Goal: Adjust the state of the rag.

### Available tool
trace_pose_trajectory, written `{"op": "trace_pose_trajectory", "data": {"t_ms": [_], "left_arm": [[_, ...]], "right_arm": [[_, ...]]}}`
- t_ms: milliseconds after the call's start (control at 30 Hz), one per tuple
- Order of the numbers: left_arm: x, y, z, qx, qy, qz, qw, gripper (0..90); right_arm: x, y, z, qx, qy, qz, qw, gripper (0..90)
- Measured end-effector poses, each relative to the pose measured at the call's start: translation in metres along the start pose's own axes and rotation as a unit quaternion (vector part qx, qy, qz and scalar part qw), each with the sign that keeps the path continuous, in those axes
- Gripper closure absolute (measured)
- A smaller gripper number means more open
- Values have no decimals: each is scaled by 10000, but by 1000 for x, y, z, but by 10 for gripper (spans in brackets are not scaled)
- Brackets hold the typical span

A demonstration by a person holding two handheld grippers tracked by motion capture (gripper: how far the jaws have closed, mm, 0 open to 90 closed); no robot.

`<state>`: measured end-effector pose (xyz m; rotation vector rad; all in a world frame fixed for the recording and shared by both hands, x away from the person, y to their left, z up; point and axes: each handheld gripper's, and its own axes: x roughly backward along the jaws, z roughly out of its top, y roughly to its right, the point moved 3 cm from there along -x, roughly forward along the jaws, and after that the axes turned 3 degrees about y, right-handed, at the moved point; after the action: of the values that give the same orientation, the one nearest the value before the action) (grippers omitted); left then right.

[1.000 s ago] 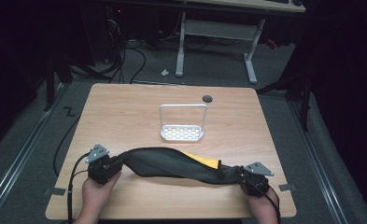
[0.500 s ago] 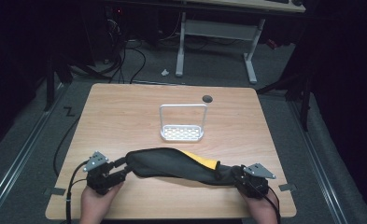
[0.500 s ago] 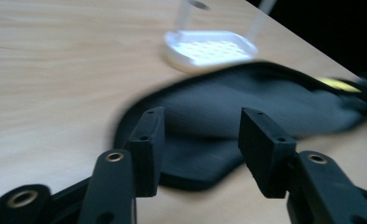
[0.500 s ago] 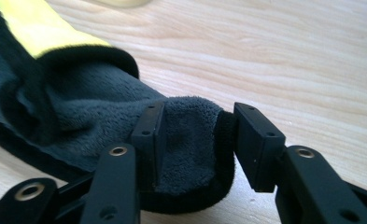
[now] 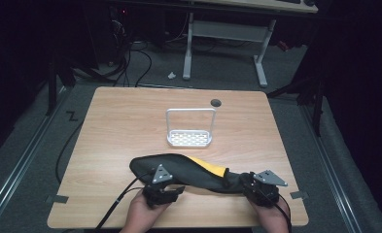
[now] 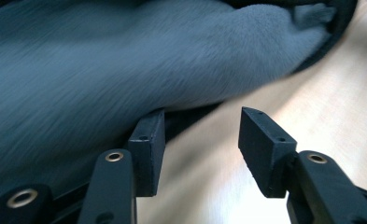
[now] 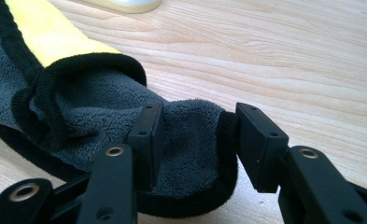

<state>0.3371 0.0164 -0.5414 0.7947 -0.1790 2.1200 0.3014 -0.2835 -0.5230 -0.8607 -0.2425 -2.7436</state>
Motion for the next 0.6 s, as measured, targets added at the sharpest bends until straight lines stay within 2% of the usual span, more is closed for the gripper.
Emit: {"op": "trace_pose_trajectory", "data": {"t_ms": [100,200,233,267,300,333,467,600], "left_arm": [[-19,2,7,-180,-135,213,9995,491],[-27,4,10,-339,-141,402,9985,494],[-28,5,11,-350,-156,450,9983,571],[-28,5,11,-447,-172,546,9974,622],[-28,4,11,-555,-180,614,9964,622],[-28,4,10,-542,-149,625,9965,648],[-25,5,7,-700,-117,712,9949,828],[-19,3,6,-526,-152,561,9969,857]], "right_arm": [[-1,-1,0,14,-7,25,10000,544],[-1,-1,-1,9,-26,48,10000,545],[-2,-2,-1,38,-28,87,10000,545],[-2,-3,-1,39,-41,90,9999,546],[-2,-3,-1,39,-41,90,9999,546],[-3,-3,-1,39,-47,98,9999,546],[-3,-6,-1,121,-38,148,9998,549],[-3,-9,0,199,16,182,9996,557]]}}
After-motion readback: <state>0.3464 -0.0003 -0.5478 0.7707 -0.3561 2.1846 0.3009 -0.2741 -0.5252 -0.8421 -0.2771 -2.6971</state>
